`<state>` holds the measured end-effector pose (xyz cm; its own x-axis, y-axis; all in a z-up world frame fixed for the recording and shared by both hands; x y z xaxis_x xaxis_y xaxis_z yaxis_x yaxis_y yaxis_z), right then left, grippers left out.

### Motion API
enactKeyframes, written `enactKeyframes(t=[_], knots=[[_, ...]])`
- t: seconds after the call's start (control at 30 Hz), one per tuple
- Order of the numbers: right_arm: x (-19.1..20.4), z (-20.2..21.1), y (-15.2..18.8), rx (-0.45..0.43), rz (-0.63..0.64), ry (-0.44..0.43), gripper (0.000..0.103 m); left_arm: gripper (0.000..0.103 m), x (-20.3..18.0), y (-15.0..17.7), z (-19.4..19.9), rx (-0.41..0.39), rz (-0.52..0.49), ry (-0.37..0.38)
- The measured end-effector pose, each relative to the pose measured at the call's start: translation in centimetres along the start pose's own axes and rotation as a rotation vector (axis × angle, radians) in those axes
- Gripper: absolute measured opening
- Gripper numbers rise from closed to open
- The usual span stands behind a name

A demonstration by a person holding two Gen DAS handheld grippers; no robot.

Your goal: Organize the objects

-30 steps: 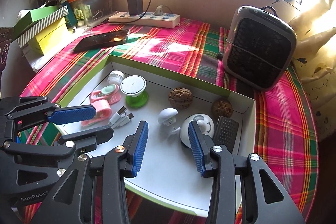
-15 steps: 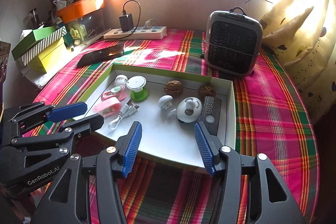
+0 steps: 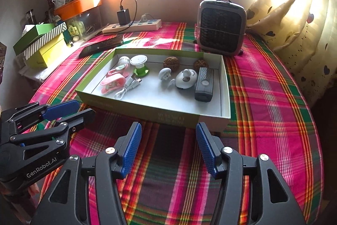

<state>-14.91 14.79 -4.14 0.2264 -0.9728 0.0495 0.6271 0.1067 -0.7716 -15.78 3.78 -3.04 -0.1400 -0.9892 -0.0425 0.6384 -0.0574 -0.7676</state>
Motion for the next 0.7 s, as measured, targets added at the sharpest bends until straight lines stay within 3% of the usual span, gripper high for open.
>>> enactKeyframes(t=[0.2, 0.7], knots=[[-0.6, 0.0, 1.6, 0.025, -0.040, 0.021, 0.064, 0.035, -0.3, 2.0, 0.0, 0.034, 0.014, -0.002], [-0.9, 0.1, 4.8, 0.084, -0.040, 0.081, 0.065, 0.035, 0.6, 4.2, 0.1, 0.054, 0.040, -0.041]])
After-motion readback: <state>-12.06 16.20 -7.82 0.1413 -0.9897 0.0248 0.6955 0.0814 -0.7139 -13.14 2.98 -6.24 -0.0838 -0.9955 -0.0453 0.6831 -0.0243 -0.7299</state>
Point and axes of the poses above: each gripper's, at about its wrist camera, not at the fingertips, and z roughly against the way its jaws point, x to its left, y to its underside, the point moved 9 cm from there along -z, roughly the way its jaws point, and after that the axes turned 7 degrees about -x, right-handed, at the moved point
